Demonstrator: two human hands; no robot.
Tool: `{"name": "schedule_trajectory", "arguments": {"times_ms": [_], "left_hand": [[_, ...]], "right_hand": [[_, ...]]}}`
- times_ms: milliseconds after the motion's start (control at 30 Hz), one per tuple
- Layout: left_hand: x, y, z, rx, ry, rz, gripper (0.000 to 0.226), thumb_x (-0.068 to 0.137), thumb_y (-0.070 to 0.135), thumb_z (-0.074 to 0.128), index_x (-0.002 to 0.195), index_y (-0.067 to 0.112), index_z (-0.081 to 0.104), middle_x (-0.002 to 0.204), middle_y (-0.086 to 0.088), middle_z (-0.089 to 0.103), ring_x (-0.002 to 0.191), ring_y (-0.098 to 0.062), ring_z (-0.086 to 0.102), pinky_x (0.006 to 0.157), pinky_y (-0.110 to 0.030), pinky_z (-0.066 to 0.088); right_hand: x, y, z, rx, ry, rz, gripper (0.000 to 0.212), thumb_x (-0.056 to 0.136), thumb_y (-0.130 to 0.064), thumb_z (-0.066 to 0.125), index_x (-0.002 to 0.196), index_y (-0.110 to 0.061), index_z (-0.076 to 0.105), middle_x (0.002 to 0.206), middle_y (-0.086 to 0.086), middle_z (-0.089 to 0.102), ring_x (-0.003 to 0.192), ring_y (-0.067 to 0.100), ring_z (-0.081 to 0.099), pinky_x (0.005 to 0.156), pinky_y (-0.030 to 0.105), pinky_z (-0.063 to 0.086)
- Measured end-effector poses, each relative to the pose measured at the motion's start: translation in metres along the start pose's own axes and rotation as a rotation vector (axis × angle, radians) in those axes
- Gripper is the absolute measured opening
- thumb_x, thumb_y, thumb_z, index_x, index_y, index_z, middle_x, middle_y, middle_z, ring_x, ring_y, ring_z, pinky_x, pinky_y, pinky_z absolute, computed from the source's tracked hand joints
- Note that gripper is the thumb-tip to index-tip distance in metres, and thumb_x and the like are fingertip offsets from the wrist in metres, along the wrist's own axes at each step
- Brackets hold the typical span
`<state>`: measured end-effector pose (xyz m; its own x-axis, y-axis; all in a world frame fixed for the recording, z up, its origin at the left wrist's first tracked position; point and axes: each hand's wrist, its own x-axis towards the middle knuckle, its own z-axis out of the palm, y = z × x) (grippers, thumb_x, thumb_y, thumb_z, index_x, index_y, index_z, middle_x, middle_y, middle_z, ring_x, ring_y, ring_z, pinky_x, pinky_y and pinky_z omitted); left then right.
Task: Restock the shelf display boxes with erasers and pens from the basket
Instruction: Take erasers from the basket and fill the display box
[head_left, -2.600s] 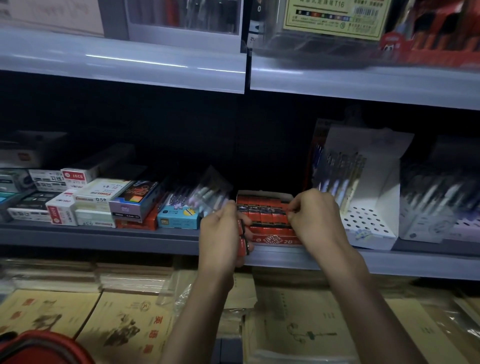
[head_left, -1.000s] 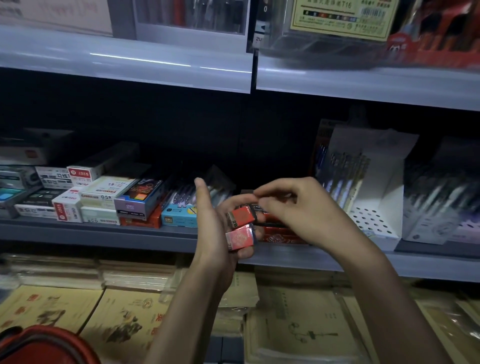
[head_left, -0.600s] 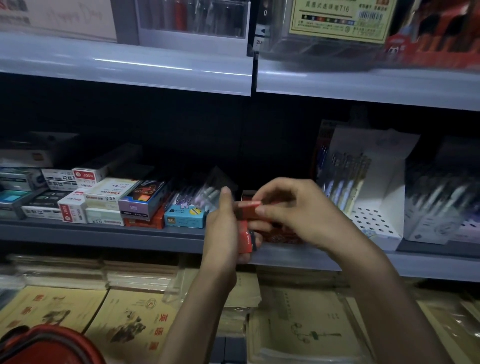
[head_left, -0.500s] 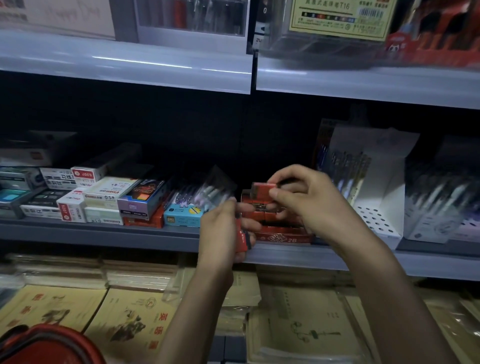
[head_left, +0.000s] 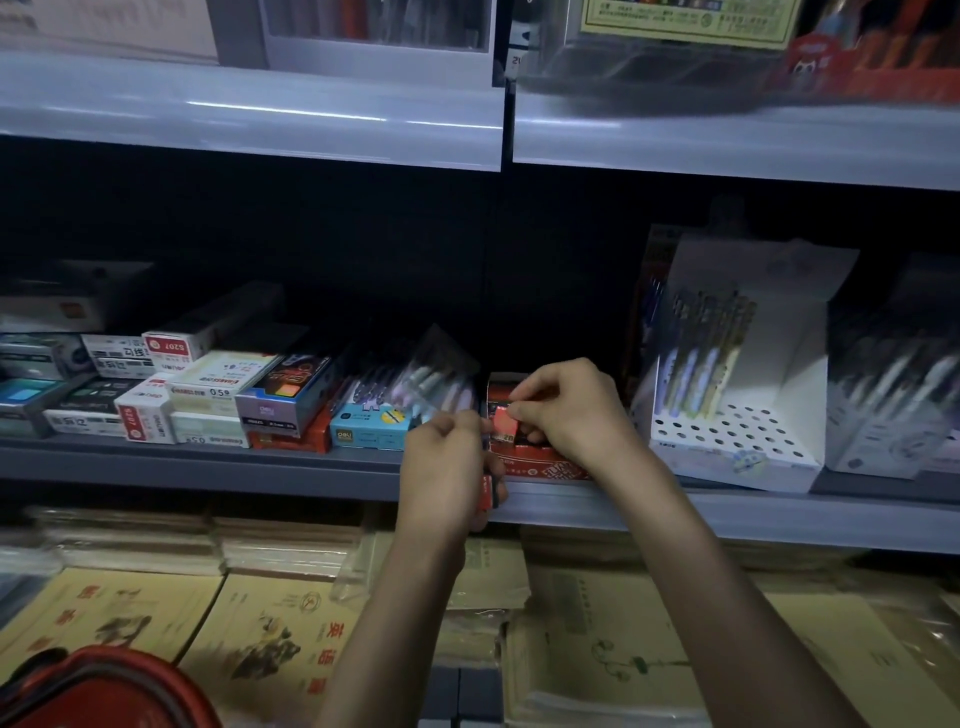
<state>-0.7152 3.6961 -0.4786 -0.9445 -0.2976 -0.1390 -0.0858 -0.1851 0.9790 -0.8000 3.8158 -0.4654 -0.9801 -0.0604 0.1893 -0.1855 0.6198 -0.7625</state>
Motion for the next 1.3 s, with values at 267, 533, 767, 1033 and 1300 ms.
{"name": "schedule_trajectory", "arguments": {"times_ms": [267,533,767,1033,1300], "left_hand": [[0.004,0.001,-0.002,-0.035,0.008,-0.028,0.025,0.104,0.021,0.047,0.109,0.004,0.064,0.058,-0.004,0.055,0.045,-0.014,0.047,0.036,-0.017,0.029],[0.002,-0.003,-0.002,-0.019,-0.025,-0.034,0.028,0.103,0.021,0.047,0.117,-0.001,0.058,0.055,-0.003,0.055,0.039,-0.012,0.048,0.037,-0.019,0.027],[-0.002,0.001,-0.005,-0.034,0.003,-0.052,0.040,0.108,0.036,0.042,0.111,0.003,0.064,0.059,-0.004,0.056,0.043,-0.013,0.049,0.036,-0.018,0.031],[-0.002,0.014,-0.012,-0.658,-0.105,-0.120,0.073,0.102,0.065,0.035,0.117,0.002,0.068,0.069,-0.007,0.057,0.058,-0.017,0.053,0.035,-0.020,0.028],[-0.010,0.016,-0.005,-0.724,-0.089,-0.114,0.069,0.101,0.061,0.042,0.128,0.000,0.060,0.083,-0.016,0.066,0.056,-0.018,0.062,0.035,-0.021,0.034]], "right_hand": [[-0.006,-0.004,-0.013,-0.165,-0.153,0.003,0.021,0.075,-0.025,0.091,0.091,-0.027,0.077,0.087,-0.007,0.072,0.087,0.010,0.069,0.083,0.029,0.058],[-0.007,-0.003,0.003,-0.268,-0.077,-0.088,0.019,0.088,-0.011,0.078,0.101,-0.026,0.079,0.104,-0.005,0.073,0.096,0.012,0.068,0.085,0.029,0.057],[-0.008,0.003,0.007,-0.263,-0.042,-0.138,0.023,0.089,-0.017,0.078,0.110,-0.025,0.077,0.112,-0.002,0.072,0.100,0.013,0.067,0.087,0.033,0.059],[-0.033,-0.027,-0.042,0.142,-0.070,-0.165,0.007,0.089,-0.024,0.078,0.094,-0.028,0.080,0.084,-0.010,0.075,0.083,0.005,0.070,0.076,0.024,0.055],[-0.058,-0.043,-0.042,-0.079,-0.298,-0.182,0.025,0.076,-0.031,0.089,0.097,-0.034,0.076,0.073,-0.002,0.071,0.064,0.000,0.060,0.071,0.027,0.052]]}}
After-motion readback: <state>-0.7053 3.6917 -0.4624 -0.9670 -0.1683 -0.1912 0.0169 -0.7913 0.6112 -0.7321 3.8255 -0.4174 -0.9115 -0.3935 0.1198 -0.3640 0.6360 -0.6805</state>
